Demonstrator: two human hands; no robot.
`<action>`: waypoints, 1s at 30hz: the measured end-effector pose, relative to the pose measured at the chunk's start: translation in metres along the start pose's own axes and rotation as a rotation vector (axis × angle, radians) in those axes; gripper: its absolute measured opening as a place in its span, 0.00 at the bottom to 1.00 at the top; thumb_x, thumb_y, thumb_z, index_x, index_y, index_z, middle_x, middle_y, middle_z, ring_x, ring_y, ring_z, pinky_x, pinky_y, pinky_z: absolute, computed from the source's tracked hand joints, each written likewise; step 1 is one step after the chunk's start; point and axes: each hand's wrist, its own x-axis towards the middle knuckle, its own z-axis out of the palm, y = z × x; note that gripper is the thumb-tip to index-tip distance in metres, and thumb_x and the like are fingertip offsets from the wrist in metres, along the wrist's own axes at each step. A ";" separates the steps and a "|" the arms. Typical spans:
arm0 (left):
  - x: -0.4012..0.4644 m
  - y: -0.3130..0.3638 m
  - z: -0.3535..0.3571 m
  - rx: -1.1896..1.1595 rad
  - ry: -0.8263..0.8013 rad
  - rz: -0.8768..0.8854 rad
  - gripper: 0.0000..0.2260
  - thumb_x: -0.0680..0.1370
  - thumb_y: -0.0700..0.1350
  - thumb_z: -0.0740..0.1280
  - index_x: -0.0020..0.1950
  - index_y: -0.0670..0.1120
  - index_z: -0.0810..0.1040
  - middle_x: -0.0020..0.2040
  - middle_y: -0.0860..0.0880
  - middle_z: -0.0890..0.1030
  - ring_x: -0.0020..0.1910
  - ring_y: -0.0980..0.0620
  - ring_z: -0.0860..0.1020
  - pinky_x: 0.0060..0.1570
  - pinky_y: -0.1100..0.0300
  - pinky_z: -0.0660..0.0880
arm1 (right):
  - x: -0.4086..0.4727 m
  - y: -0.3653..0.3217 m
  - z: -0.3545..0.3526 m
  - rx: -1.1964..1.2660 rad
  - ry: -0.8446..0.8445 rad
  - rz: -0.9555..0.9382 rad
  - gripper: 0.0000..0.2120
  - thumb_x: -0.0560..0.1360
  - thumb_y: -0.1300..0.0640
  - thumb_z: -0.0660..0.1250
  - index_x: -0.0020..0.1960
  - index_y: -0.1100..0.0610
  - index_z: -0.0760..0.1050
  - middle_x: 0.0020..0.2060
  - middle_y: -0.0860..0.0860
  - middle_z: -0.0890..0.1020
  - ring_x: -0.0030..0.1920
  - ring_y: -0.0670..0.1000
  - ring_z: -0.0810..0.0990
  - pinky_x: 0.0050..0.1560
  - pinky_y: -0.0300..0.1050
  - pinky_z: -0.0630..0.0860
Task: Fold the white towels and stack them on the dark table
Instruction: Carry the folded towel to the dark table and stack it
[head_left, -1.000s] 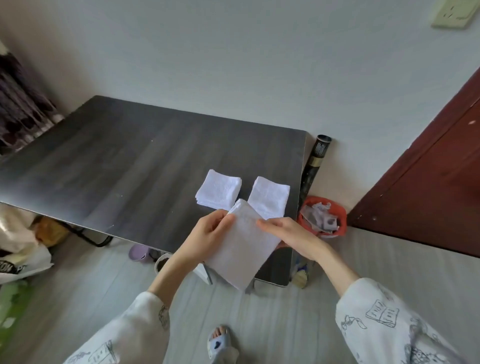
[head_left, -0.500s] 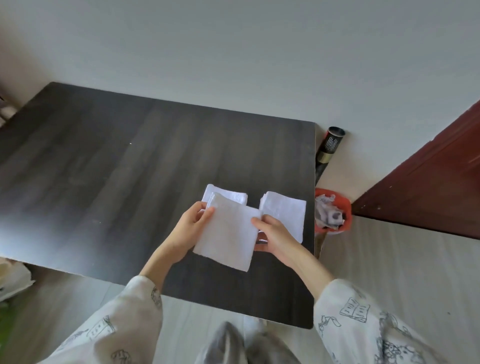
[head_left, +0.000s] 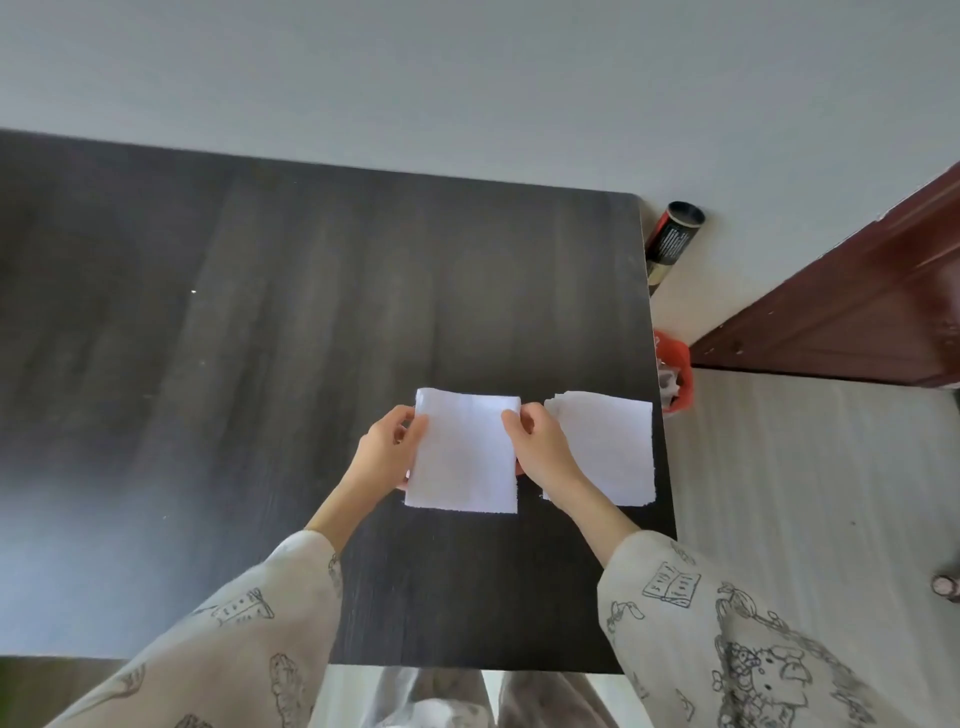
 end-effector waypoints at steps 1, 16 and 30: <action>0.005 -0.001 -0.001 0.024 -0.018 -0.005 0.09 0.80 0.50 0.57 0.51 0.47 0.74 0.41 0.47 0.77 0.39 0.48 0.78 0.40 0.48 0.81 | 0.005 0.000 0.003 -0.009 0.019 0.006 0.13 0.80 0.51 0.55 0.56 0.60 0.69 0.44 0.53 0.75 0.45 0.51 0.75 0.45 0.47 0.76; 0.035 -0.011 0.011 0.267 0.036 0.047 0.12 0.80 0.52 0.56 0.51 0.44 0.72 0.38 0.48 0.75 0.36 0.50 0.74 0.36 0.56 0.72 | 0.031 0.012 0.009 -0.165 0.125 0.081 0.10 0.80 0.50 0.55 0.49 0.56 0.69 0.43 0.53 0.76 0.43 0.49 0.74 0.48 0.46 0.76; 0.039 -0.019 0.013 0.349 0.109 0.114 0.12 0.80 0.51 0.56 0.56 0.44 0.68 0.41 0.49 0.74 0.41 0.45 0.76 0.40 0.52 0.74 | 0.034 0.009 0.012 -0.160 0.132 0.066 0.09 0.80 0.52 0.57 0.47 0.57 0.68 0.38 0.52 0.74 0.36 0.47 0.71 0.34 0.35 0.66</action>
